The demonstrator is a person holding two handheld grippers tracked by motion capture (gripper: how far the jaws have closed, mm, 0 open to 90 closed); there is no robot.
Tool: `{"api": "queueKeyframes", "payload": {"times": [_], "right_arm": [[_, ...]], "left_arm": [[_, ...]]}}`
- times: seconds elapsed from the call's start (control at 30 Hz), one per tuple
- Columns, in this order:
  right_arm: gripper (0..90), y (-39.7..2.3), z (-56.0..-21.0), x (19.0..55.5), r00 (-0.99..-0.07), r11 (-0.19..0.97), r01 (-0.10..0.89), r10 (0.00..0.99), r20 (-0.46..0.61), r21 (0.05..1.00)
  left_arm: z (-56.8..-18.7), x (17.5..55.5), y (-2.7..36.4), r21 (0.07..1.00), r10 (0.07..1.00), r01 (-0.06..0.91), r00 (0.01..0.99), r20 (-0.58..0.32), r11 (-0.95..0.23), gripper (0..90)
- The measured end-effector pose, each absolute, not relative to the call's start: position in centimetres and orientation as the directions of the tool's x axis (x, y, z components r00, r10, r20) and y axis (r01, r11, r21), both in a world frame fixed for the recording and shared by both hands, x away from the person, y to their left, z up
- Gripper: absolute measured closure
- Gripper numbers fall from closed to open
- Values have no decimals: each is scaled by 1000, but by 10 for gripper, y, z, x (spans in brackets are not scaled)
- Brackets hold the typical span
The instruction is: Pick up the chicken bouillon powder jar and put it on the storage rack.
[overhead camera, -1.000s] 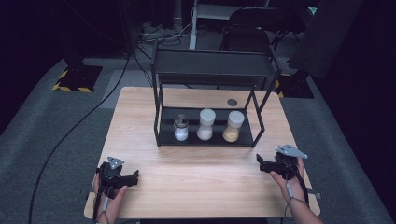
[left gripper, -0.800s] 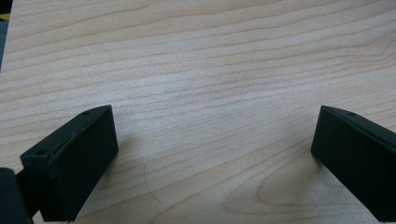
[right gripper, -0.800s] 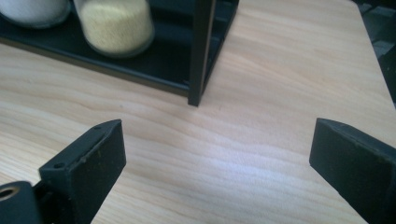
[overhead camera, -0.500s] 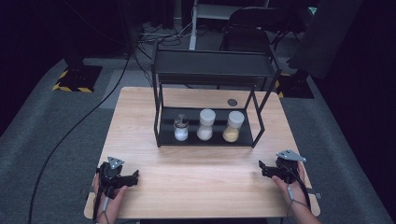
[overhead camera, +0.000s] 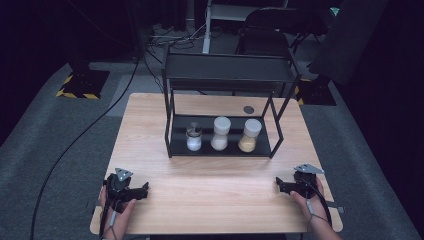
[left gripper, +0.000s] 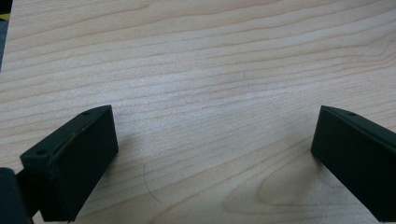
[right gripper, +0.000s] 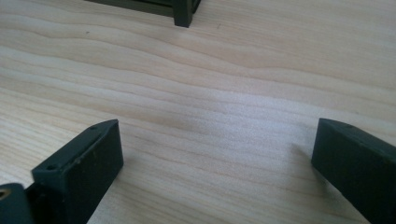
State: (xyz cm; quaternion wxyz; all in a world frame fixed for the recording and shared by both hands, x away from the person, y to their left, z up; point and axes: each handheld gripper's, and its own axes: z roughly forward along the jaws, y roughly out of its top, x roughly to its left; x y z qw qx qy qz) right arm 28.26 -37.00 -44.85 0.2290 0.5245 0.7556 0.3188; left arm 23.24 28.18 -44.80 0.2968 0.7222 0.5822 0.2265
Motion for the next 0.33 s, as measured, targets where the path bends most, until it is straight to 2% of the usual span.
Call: {"api": "queueKeyframes", "payload": {"times": [0.33], "right_arm": [[6,-370,-448,284,-348,250,648,938,-12,720]], "left_arm": [[-448,233,281,691,975,707,219,-17,-147,5]]}}
